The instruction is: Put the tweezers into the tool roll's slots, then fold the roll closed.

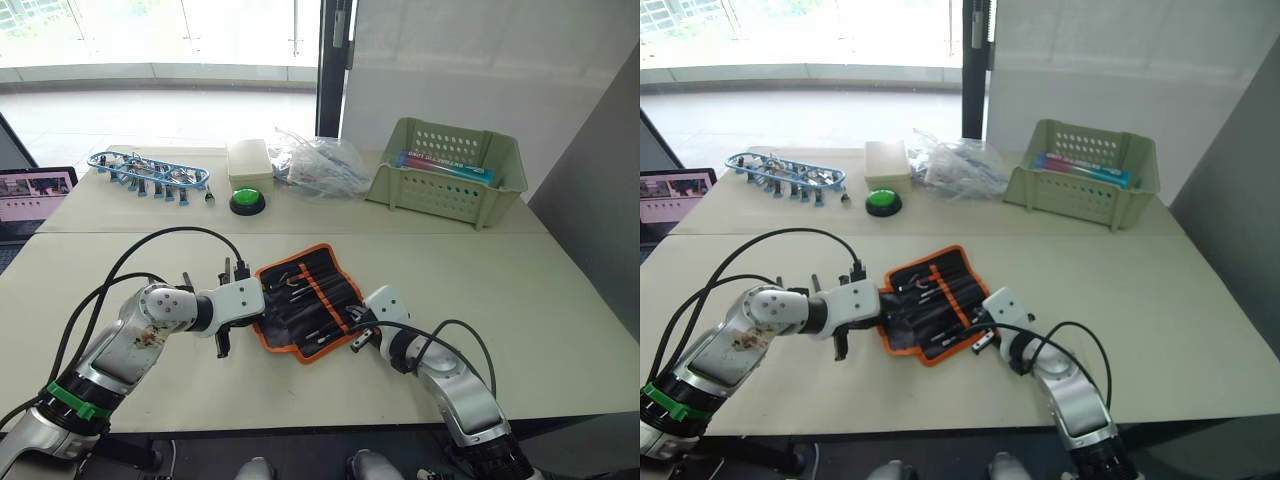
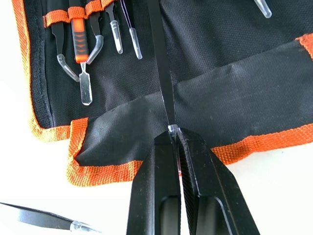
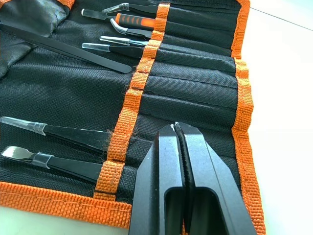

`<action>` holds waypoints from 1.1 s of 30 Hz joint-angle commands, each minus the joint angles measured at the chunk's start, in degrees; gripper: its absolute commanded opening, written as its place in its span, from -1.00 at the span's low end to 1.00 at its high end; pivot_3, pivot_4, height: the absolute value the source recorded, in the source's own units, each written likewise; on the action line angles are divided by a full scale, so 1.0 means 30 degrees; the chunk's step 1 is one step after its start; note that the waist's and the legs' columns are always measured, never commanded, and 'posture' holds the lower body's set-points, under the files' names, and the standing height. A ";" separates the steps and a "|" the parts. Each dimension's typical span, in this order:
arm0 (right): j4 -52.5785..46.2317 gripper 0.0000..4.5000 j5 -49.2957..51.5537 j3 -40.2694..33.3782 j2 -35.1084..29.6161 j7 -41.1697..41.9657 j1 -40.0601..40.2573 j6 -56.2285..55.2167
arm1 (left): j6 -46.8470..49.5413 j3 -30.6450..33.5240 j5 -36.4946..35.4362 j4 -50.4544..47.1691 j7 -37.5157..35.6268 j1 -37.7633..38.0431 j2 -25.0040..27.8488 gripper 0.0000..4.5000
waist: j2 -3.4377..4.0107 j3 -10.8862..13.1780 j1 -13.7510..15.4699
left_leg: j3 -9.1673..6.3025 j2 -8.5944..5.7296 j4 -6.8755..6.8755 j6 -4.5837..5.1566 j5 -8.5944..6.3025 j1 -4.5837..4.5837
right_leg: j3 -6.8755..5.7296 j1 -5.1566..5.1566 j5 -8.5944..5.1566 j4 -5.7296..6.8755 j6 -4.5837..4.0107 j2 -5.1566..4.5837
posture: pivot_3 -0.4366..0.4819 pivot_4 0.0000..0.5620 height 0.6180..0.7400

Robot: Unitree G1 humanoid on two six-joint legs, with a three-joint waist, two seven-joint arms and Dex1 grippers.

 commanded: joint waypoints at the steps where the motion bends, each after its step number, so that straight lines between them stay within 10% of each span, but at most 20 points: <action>1: -0.0049 -1.00 -0.0069 0.0167 0.0042 -0.0048 0.0314 0.0244 | 0.0647 0.0171 0.0157 -0.0526 -0.0155 -0.0588 -0.0213 -0.99 | 0.0000 0.0000 0.0005 | 0.0000 0.0000 0.0001 0.0000 0.0000 0.0001 | 0.0001 0.0000 0.0000 0.0003 0.0000 -0.0001 | -0.05 -0.47 0.96; 29: -0.0841 -1.00 -0.0372 0.0683 0.0482 -0.0212 0.1153 0.0750 | -0.0451 -0.1999 0.1727 0.6453 -0.1165 -0.5763 -0.6022 -0.99 | -0.0001 -0.0010 0.0039 | -0.0032 -0.0017 0.0062 0.0003 0.0002 0.0002 | 0.0000 0.0025 0.0003 0.0064 -0.0001 0.0014 | -0.05 -0.47 0.96; 33: -0.0848 -1.00 -0.0396 0.0766 0.0516 -0.0250 0.1223 0.0779 | 0.0271 -0.0614 0.0784 0.5320 -0.1046 -0.5449 -0.5776 -0.44 | -0.0001 -0.0010 -0.0003 | -0.0033 -0.0016 0.0062 0.0003 0.0002 0.0004 | 0.0000 0.0022 0.0004 0.0069 -0.0003 0.0015 | -0.05 -0.47 0.96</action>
